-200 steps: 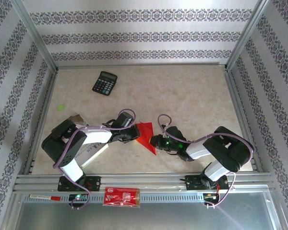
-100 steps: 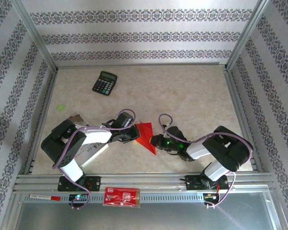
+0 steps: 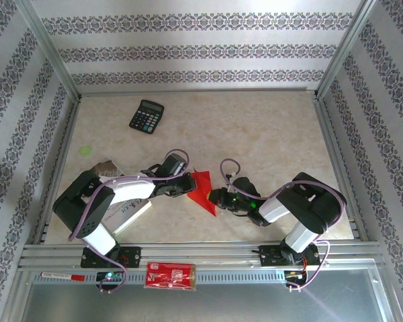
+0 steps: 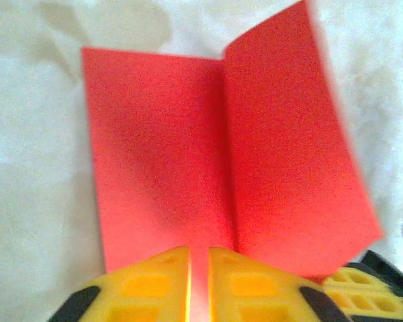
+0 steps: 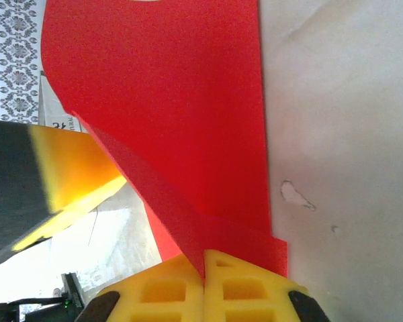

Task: Fold a paper plane with a square sheet of paper (pick it up from the middle)
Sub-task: Fourth fold the wing at the center of the table.

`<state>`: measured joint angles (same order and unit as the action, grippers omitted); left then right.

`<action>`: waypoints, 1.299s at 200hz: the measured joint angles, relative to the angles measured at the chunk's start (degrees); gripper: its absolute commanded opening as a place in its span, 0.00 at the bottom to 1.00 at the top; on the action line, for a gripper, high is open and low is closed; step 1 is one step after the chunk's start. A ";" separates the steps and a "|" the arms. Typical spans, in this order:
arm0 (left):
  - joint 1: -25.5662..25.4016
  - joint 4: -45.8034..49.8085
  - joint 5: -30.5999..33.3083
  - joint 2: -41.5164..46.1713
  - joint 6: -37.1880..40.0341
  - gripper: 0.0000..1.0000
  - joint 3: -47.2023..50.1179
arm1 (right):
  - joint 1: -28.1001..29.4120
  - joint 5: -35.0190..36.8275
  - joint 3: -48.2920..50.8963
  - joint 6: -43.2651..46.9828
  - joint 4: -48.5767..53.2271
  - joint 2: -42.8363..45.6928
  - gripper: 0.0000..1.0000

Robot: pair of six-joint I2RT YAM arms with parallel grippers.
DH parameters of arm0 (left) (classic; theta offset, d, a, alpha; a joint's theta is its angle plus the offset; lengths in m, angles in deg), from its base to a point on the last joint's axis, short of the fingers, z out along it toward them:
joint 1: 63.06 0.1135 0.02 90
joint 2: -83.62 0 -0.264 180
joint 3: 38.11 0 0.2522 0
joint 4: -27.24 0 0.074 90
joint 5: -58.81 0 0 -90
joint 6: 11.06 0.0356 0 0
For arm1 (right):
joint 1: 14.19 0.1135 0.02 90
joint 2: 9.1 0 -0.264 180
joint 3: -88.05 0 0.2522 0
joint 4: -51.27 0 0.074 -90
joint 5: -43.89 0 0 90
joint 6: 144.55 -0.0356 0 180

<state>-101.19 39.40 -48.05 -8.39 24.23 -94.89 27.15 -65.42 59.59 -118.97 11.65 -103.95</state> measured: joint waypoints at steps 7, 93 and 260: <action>0.00 0.00 0.00 0.87 0.13 0.17 -0.11 | 0.00 -0.13 0.00 -0.09 -0.50 -0.33 0.00; -0.92 -4.70 -6.51 0.81 -0.81 0.00 -0.61 | 0.00 -0.79 -0.02 -0.22 -3.02 -1.92 0.00; -1.49 -8.33 -10.60 -7.56 -1.20 0.03 -4.85 | 0.00 -1.14 -0.02 -0.37 -4.28 -2.75 0.02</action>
<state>-102.67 31.07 -58.66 -15.95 23.02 -99.74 27.15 -66.55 59.57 -119.34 7.37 -106.71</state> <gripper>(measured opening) 0.044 0.042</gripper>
